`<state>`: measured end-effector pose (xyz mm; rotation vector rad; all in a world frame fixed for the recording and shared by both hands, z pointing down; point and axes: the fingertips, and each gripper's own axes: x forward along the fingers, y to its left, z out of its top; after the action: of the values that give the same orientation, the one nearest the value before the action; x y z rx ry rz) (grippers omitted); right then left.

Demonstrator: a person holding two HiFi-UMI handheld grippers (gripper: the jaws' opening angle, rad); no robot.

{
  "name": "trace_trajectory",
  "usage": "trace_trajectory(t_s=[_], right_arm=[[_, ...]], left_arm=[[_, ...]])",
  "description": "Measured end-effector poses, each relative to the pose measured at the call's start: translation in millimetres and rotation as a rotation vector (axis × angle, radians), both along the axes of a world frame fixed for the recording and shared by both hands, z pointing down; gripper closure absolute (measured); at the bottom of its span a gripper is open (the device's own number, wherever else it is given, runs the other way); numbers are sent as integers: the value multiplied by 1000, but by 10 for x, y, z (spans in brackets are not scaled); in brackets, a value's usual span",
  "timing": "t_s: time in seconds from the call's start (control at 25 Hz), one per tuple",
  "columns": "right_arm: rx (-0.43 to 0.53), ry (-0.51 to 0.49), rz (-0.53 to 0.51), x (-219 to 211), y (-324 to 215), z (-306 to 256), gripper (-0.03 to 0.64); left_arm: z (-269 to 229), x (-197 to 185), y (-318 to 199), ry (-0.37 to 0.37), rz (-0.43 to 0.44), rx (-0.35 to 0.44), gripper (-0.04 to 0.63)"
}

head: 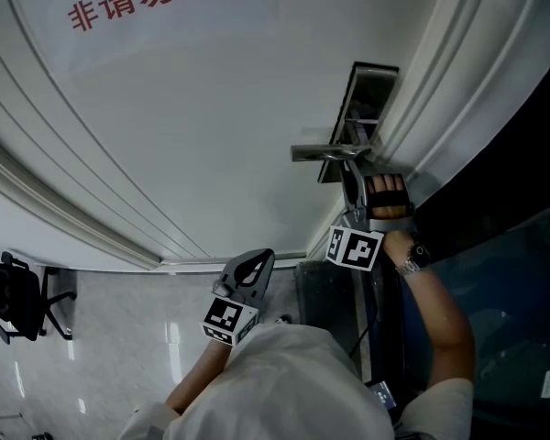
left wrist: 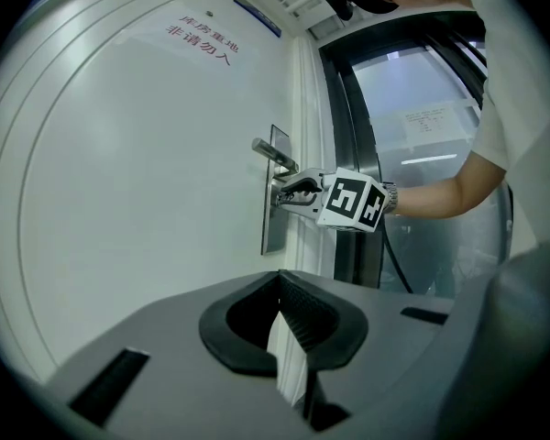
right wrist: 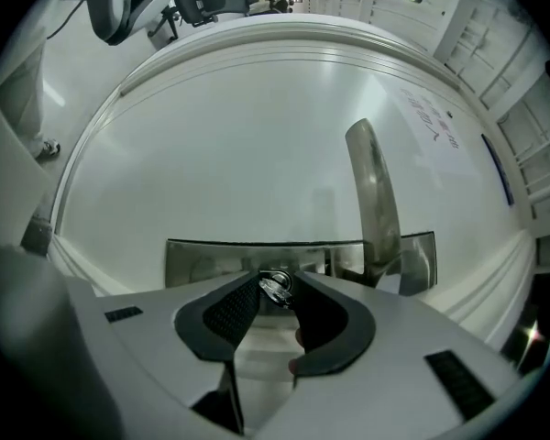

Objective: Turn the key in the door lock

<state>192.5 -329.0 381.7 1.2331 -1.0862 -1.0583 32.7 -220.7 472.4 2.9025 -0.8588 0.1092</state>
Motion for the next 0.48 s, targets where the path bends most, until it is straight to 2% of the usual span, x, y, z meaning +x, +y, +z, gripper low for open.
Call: trace_trajectory(t_s=[0.12, 0.24, 0.36, 0.48], right_arm=[[8, -22, -2, 1, -9, 0, 502], [19, -151, 0, 10, -5, -17, 525], [50, -241, 7, 11, -3, -39, 525], [59, -389, 25, 5, -6, -58, 523]], left_arm=[[17, -53, -29, -1, -16, -5, 589], [12, -84, -48, -2, -22, -6, 589], [4, -94, -67, -4, -19, -3, 589], [22, -95, -71, -8, -18, -5, 589]])
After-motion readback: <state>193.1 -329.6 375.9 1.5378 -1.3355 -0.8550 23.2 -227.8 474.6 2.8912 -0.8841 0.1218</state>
